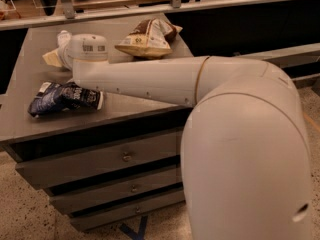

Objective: Pick blue plastic bottle

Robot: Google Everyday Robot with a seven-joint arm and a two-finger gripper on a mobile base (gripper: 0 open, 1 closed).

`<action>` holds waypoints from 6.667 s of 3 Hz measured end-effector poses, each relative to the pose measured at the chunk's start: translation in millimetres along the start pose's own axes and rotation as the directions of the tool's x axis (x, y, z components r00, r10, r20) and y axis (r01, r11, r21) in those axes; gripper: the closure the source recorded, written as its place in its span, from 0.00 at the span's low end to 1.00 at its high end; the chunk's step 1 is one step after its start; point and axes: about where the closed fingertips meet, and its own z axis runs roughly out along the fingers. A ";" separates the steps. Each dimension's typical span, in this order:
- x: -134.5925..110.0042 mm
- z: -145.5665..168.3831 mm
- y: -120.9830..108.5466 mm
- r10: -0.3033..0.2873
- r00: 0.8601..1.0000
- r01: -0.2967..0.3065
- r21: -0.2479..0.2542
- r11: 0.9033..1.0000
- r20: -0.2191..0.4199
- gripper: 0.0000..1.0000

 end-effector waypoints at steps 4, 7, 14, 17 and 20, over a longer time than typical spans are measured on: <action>-37.8 1.1 20.7 -0.073 0.996 0.078 -0.092 0.993 0.057 1.00; -49.8 -45.0 -19.7 -0.106 0.993 0.108 -0.030 0.994 0.058 1.00; 8.6 -74.1 -23.4 0.033 0.999 -0.028 -0.197 0.980 0.019 0.00; 14.4 -50.2 -8.6 -0.019 1.000 0.025 -0.268 0.963 0.024 0.00; 3.6 -25.5 -30.3 -0.117 0.993 0.120 -0.317 0.941 0.029 0.00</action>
Offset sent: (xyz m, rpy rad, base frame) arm 0.0038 0.0315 0.0466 0.0169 -0.0762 0.1193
